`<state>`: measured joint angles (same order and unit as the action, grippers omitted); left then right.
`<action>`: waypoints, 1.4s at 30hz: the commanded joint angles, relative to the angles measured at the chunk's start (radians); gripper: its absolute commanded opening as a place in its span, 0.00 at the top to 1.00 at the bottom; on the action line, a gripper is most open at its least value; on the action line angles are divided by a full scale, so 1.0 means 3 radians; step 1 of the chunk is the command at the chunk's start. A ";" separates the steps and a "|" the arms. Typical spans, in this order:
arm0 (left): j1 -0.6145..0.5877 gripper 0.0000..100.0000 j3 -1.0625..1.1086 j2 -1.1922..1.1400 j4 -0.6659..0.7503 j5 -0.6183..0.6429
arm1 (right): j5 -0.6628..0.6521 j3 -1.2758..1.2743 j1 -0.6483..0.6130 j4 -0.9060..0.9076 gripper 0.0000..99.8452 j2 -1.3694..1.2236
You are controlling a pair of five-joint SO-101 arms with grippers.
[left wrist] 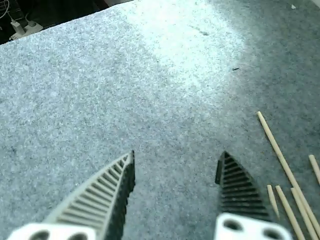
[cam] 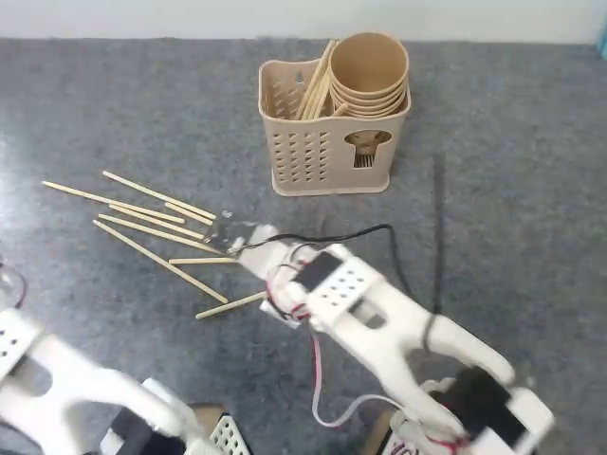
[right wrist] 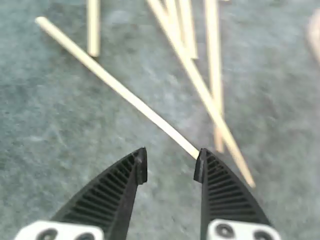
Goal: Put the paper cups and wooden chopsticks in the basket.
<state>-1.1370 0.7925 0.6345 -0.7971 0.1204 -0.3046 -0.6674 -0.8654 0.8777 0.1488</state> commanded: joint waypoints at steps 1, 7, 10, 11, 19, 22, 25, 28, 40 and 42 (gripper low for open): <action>-0.0031 0.75 0.0125 0.0046 0.0312 0.0046 | -0.0077 0.0404 -0.0069 -0.0095 0.83 -0.0422; -0.0036 0.75 0.0340 0.0041 0.0598 0.0046 | -0.0113 0.0808 -0.0059 -0.0105 0.83 -0.1138; -0.0036 0.75 0.0386 0.0041 0.0644 0.0046 | -0.0210 0.0910 -0.0059 -0.0054 0.83 -0.1245; -0.0031 0.75 0.0391 0.0041 0.0644 0.0051 | -0.0210 0.0910 -0.0059 -0.0038 0.84 -0.1250; -0.0010 0.75 0.0708 0.0046 0.0624 0.0072 | -0.0174 0.0910 -0.0059 0.0151 0.99 -0.0923; -0.0010 0.75 0.0852 0.0066 0.0624 0.0072 | -0.0174 0.0915 -0.0059 0.0361 0.99 -0.0514; -0.0010 0.75 0.0908 0.0066 0.0496 0.0051 | -0.0189 0.0915 -0.0059 0.0591 0.99 0.0028; -0.0010 0.75 0.1046 0.0066 0.0430 0.0046 | -0.0189 0.0915 -0.0059 0.0780 0.99 0.0657; 0.0409 0.75 0.1363 0.0041 0.0629 0.0046 | 0.0194 0.0997 0.0785 -0.0806 0.99 0.2059; 0.0496 0.75 0.1409 0.0041 0.0644 0.0046 | 0.0496 0.0997 0.0969 -0.1169 0.99 0.1967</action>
<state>-1.0280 1.2129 0.6345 -0.6283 0.1343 -0.2647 -0.4250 -0.6598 0.7027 0.7319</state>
